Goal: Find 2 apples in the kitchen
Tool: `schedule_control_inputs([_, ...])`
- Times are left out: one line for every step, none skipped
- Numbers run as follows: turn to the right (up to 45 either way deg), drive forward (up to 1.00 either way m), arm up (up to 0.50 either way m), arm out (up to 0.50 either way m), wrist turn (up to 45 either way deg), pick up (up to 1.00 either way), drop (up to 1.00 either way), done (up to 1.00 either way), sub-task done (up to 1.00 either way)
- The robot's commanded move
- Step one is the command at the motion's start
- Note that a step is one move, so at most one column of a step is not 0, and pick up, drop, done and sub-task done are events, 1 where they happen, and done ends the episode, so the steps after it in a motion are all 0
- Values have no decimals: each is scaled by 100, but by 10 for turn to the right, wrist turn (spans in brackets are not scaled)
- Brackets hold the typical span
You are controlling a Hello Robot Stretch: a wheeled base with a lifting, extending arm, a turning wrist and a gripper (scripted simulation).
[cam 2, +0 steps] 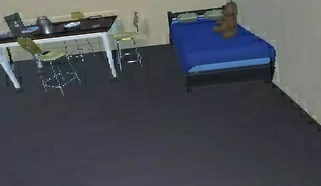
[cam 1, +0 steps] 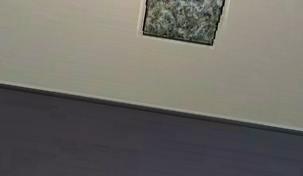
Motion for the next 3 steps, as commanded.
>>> schedule_control_inputs([-450,0,0,0,0,0,0,0,0])
schedule_control_inputs([-450,0,0,0,0,0,0,0,0])
schedule_control_inputs([-60,0,0,0,0,0,0,0,0])
